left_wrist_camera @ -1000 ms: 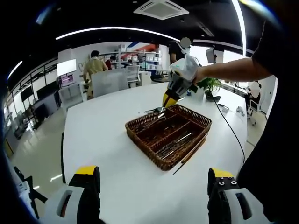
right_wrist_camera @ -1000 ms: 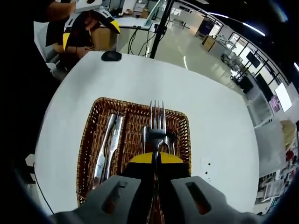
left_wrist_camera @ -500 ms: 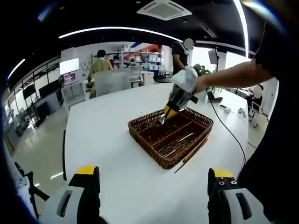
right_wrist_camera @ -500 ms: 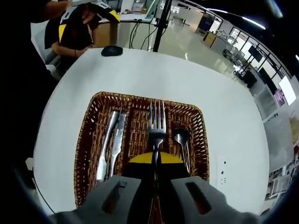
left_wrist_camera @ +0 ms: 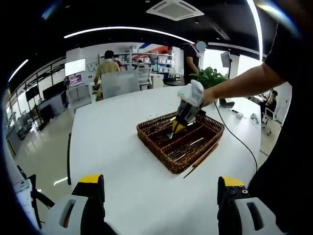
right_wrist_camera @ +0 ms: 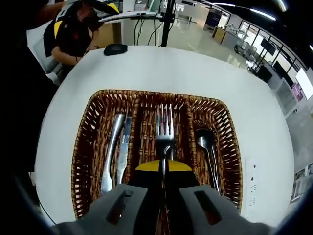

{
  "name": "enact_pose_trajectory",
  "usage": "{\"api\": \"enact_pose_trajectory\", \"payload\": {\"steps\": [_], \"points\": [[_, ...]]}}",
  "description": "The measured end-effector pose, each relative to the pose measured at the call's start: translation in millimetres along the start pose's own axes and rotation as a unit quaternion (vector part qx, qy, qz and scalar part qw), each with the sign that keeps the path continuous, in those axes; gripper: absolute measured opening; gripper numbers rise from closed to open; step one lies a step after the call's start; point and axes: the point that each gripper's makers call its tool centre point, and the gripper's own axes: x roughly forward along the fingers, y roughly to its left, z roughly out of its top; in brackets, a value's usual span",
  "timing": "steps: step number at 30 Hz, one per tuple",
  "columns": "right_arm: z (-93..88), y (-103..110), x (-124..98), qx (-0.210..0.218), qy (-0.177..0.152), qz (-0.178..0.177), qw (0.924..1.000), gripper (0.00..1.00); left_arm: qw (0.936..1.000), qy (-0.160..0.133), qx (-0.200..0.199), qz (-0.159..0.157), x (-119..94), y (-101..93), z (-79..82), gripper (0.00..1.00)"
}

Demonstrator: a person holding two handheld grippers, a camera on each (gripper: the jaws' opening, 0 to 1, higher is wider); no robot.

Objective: Arrange the knives, forks, and spoons in their matching storage slots by inserting each utensil handle-first until every utensil is classified and aligned in the correct compartment

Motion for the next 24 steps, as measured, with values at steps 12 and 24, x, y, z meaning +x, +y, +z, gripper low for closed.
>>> {"api": "enact_pose_trajectory", "payload": {"steps": [12,24], "points": [[-6.1,8,22,-0.004,0.011,0.019,0.9997,0.0,1.0,0.003,-0.004,0.005,-4,1.5,-2.8,1.0],[-10.5,8,25,0.019,0.001,0.026,0.9995,0.0,1.0,0.001,-0.007,0.002,-2,-4.3,-1.7,1.0]]}}
